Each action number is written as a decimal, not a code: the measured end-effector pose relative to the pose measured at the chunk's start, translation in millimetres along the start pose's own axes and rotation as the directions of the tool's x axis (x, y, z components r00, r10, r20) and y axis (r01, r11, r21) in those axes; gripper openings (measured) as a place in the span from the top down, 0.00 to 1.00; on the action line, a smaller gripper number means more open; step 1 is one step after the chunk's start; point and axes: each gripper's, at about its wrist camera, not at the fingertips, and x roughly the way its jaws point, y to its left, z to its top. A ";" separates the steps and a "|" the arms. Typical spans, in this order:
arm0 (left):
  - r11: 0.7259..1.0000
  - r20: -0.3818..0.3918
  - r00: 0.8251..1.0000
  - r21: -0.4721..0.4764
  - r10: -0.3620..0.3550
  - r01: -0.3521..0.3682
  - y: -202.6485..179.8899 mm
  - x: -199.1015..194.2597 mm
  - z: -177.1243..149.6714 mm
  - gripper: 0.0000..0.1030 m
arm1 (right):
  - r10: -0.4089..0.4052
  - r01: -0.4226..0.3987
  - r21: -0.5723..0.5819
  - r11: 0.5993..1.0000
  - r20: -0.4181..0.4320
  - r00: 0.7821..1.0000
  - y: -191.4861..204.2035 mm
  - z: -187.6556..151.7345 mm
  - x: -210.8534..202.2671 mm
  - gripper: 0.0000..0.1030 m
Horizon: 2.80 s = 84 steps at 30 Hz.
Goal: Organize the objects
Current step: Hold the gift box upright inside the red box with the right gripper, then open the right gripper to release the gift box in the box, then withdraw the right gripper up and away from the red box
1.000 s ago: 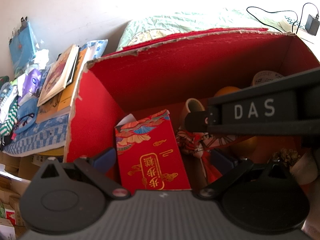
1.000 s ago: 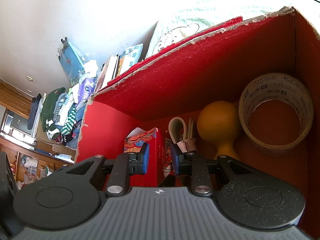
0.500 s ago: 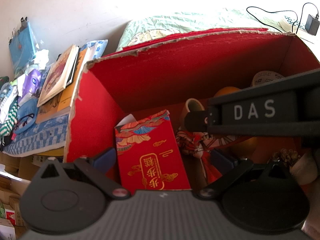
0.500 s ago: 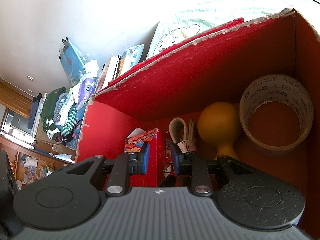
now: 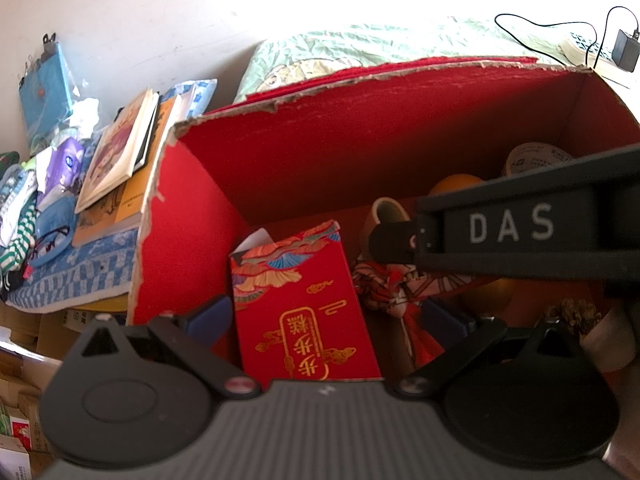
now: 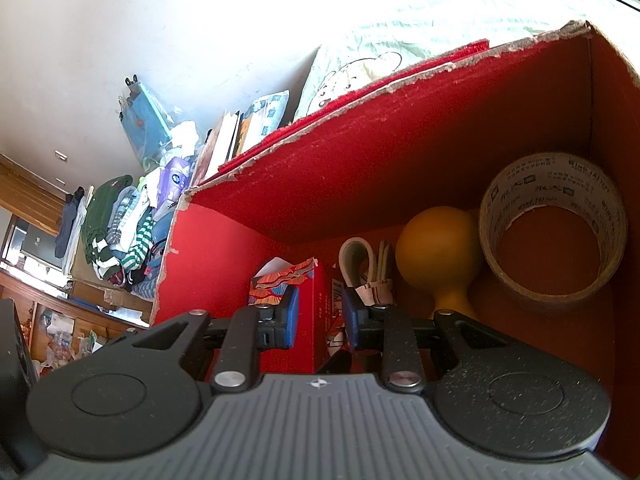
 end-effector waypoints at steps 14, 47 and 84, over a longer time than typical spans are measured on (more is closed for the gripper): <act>1.000 -0.001 1.000 -0.003 0.002 -0.002 0.8 -0.5 -0.3 0.02 | -0.002 0.002 -0.003 1.000 -0.005 1.000 0.0 2.3 0.9 0.74; 0.999 0.043 0.999 -0.045 0.030 -0.028 0.7 -23.4 2.6 0.02 | -0.171 0.184 -0.047 0.982 0.206 0.964 -4.3 3.7 -64.1 0.73; 0.988 0.144 0.989 -0.147 -0.024 0.045 17.2 -117.0 -47.2 0.01 | -0.263 0.361 -0.151 0.920 0.445 0.856 36.5 -82.0 -144.4 0.56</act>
